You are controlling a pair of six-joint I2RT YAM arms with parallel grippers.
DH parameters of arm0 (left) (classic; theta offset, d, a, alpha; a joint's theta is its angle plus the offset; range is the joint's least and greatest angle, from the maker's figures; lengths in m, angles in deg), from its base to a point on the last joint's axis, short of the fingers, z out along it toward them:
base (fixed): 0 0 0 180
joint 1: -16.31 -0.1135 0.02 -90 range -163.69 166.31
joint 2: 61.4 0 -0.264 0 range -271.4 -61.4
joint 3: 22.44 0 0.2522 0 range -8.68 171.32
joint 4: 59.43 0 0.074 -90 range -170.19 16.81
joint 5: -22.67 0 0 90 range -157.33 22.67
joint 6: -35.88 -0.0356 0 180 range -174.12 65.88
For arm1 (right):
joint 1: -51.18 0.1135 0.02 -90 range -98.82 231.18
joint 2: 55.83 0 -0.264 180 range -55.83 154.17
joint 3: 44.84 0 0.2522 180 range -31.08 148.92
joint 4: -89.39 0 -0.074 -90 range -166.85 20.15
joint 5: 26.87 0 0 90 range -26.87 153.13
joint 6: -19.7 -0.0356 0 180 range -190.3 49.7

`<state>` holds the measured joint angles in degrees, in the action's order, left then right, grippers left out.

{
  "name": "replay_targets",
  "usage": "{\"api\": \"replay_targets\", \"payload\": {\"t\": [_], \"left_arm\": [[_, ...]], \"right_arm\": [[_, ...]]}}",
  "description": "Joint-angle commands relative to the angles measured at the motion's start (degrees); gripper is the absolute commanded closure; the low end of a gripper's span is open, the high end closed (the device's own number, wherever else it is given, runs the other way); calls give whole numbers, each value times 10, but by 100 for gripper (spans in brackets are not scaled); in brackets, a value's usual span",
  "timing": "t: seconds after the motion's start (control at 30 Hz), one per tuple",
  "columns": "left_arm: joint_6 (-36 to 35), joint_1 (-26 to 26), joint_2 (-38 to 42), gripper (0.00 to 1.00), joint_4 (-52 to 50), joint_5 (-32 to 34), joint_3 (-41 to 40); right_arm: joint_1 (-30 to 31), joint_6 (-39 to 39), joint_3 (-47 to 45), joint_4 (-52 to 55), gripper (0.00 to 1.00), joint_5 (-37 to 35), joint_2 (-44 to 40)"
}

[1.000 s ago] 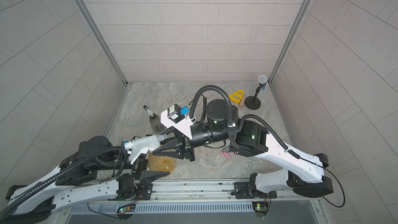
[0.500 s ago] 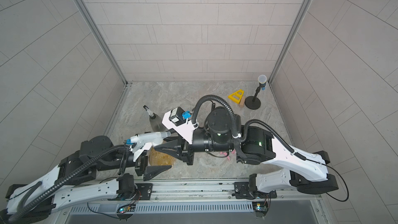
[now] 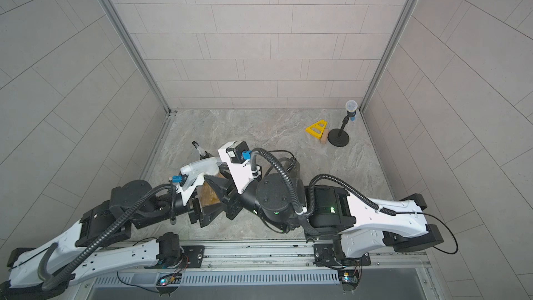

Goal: Attach spray nozzles to spray bottles
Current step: Screw the spray nozzle on the spray bottle.

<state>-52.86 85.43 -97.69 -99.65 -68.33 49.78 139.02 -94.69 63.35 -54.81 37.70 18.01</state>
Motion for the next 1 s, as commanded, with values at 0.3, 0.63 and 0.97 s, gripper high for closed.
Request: {"api": "replay_targets", "payload": {"t": [0.3,0.63,0.97], "left_arm": [[-19,0,0,100,57,-40,-5],[-10,0,11,100,50,-117,-23],[-12,0,11,100,32,-204,-15]], "right_arm": [[-56,111,-59,86,29,248,-130],[-152,204,108,204,21,376,-91],[-165,228,203,244,19,493,8]]}}
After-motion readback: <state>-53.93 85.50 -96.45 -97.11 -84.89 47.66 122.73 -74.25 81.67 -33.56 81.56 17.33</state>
